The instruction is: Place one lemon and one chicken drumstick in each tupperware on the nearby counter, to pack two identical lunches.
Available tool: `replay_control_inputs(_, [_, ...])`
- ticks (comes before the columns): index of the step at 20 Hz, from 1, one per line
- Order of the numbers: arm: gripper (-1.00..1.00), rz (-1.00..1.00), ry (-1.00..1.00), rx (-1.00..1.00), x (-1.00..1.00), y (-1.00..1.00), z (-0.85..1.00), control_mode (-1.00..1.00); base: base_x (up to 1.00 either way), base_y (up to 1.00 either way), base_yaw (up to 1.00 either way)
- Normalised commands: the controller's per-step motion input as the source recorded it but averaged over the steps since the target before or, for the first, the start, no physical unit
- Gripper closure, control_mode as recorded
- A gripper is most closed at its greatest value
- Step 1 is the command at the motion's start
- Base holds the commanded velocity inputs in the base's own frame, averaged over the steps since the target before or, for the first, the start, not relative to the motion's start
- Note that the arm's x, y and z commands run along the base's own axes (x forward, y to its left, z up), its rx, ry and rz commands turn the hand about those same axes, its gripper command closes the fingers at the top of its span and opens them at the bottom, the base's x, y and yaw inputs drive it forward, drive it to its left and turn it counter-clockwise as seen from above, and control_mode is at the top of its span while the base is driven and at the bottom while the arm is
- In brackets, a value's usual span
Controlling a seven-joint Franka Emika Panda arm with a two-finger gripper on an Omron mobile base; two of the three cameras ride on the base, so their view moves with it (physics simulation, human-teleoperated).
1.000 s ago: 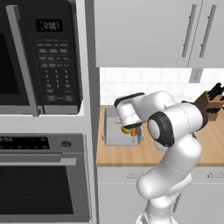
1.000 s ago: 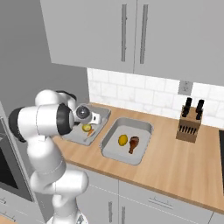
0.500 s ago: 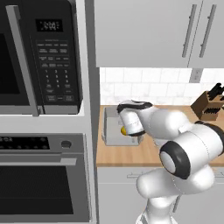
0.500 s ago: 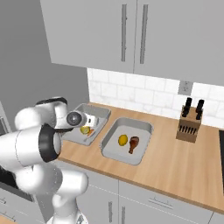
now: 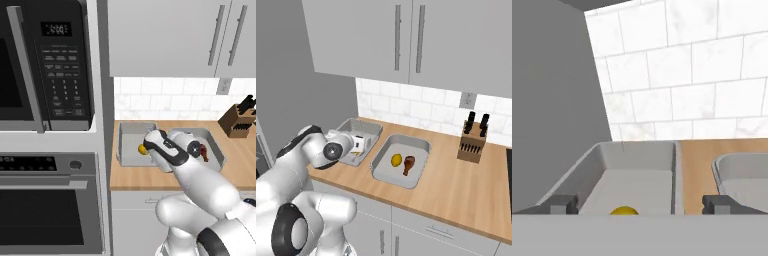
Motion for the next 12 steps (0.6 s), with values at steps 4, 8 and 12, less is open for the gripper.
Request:
replay_control_inputs(4, [-1.0,-0.05,0.0,0.0,-0.42,-0.37,1.0,-1.0,0.0,0.0,0.0])
replay_control_inputs(8, [-1.0,-0.04,0.15,0.02,-0.96,-0.32,0.68,-1.0,0.0,0.0,0.0])
replay_control_inputs(12, [-1.0,-0.05,0.21,0.03,-1.0,-0.38,0.64,-1.0,0.0,0.0,0.0])
